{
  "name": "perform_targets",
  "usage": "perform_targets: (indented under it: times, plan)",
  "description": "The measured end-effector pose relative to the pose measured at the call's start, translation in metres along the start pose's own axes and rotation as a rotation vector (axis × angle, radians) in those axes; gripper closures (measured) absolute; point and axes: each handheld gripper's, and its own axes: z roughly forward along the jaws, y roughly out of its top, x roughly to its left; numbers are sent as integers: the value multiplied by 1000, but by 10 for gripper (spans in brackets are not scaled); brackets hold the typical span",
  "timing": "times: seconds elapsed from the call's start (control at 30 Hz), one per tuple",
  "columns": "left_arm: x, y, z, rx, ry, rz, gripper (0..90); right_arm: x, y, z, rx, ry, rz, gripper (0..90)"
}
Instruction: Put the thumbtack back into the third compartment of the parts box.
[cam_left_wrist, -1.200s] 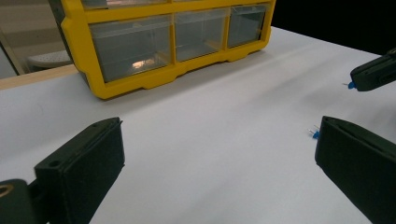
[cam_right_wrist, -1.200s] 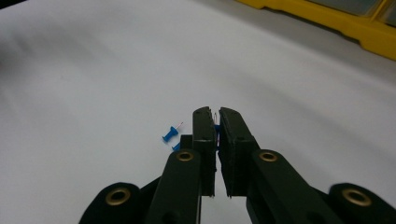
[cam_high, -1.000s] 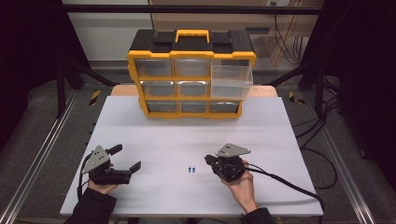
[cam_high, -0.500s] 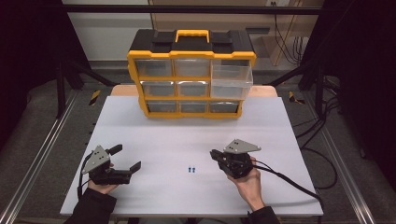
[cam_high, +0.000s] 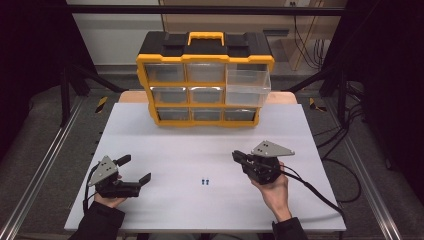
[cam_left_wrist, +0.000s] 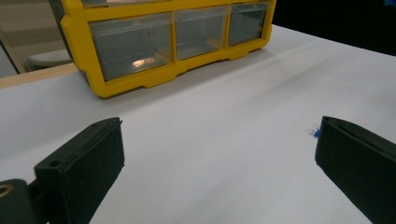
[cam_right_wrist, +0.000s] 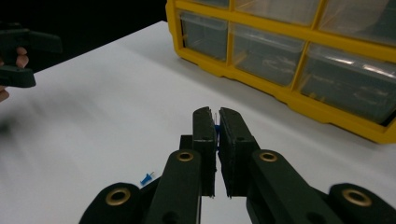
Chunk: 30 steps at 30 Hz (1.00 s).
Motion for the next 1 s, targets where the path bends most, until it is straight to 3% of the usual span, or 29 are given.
perform_targets:
  times: [0.4, 1.0]
  plan:
    - [0, 0, 0, 1, 0, -1, 9, -13, 32, -20, -57, -15, 3, 859]
    - [0, 0, 0, 1, 0, 0, 9, -22, 67, -36, -82, -65, -32, 859]
